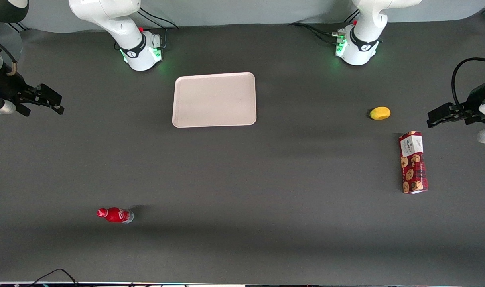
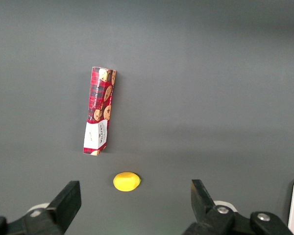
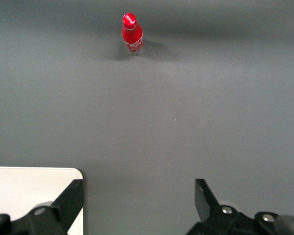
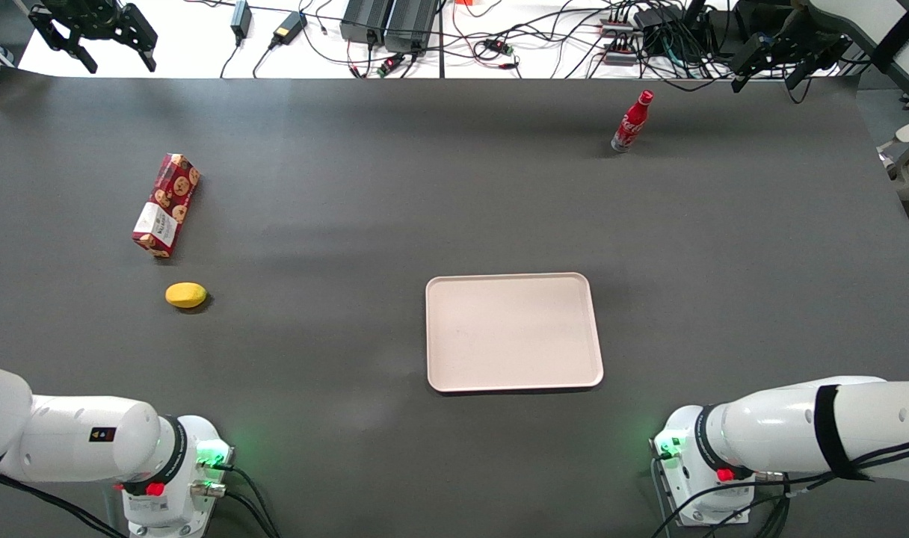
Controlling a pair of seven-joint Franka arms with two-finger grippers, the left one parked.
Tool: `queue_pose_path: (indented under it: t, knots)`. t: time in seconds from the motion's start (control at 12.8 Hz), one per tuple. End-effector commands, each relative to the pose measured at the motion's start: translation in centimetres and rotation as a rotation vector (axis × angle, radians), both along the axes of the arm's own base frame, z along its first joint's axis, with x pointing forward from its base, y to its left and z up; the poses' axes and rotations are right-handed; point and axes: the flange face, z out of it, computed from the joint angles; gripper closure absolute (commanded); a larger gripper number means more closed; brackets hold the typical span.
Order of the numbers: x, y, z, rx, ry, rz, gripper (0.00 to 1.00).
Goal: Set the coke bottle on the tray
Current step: 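Move the open right gripper down to the small red Coca-Cola bottle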
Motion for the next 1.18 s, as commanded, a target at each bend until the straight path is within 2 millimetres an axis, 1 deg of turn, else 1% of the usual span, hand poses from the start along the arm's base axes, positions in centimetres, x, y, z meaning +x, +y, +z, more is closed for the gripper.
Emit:
queue_pose_path:
  t: [0.0, 0.08, 0.24, 0.31, 0.39, 0.55, 0.71, 0.78, 0.94, 1.1]
  knots:
    - [0.3, 0.3, 0.4, -0.021, 0.006, -0.021, 0.0]
    - [0.4, 0.3, 0.3, -0.017, 0.01, -0.023, 0.0]
    - [1.7, 0.4, -0.1, -0.02, 0.014, -0.023, 0.0]
    - [3.2, 0.7, -0.4, -0.025, 0.01, -0.02, 0.0]
    - [5.3, 1.1, -0.8, -0.034, 0.008, -0.019, 0.0]
    - [9.5, 1.9, -2.2, -0.036, 0.007, -0.002, 0.0]
    - [13.4, 2.6, -4.8, -0.025, 0.02, 0.0, 0.0]
    - [14.8, 3.0, -6.3, -0.017, 0.03, 0.001, 0.0]
    - [17.5, 3.9, -9.0, 0.015, 0.021, 0.002, 0.0]
    - [19.5, 4.6, -12.9, 0.026, 0.009, 0.01, 0.0]
